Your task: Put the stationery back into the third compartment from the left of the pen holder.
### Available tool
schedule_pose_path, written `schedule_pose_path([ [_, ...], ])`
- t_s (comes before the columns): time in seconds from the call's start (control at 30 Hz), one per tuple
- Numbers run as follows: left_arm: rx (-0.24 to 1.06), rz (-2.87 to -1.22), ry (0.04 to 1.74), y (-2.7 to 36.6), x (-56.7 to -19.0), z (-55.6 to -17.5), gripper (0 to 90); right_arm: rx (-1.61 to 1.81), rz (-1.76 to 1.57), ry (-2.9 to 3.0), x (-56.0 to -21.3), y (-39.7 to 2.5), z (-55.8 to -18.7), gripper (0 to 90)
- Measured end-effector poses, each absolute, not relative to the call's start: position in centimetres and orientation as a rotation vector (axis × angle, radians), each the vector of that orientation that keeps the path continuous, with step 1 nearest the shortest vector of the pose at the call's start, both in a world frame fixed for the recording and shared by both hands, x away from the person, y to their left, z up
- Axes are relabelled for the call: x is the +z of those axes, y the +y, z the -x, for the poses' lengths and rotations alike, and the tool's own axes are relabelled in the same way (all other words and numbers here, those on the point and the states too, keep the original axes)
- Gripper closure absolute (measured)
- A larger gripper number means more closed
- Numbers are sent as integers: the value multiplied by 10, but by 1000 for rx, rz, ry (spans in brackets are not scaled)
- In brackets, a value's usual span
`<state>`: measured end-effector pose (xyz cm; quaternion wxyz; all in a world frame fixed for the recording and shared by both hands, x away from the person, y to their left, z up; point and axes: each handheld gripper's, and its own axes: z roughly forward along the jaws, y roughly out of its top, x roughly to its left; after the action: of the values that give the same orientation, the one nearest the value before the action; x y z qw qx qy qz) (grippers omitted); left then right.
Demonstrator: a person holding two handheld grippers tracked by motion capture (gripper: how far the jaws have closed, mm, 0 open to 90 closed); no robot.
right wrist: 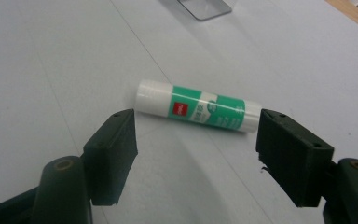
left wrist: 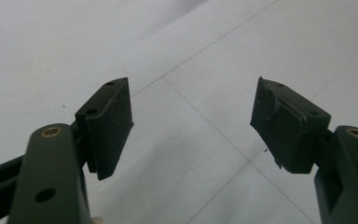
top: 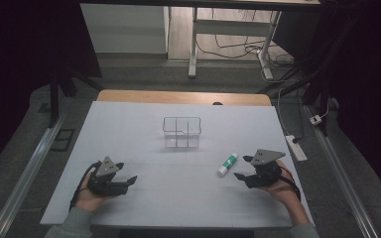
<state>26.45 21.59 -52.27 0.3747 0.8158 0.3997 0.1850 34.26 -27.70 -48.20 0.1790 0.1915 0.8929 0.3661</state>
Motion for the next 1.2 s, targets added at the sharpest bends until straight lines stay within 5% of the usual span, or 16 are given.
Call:
schedule_pose_path([
  [1.2,482,-2112,1033,217,-525,-266,286,862,-211,2679,-469,-243,-375,291],
])
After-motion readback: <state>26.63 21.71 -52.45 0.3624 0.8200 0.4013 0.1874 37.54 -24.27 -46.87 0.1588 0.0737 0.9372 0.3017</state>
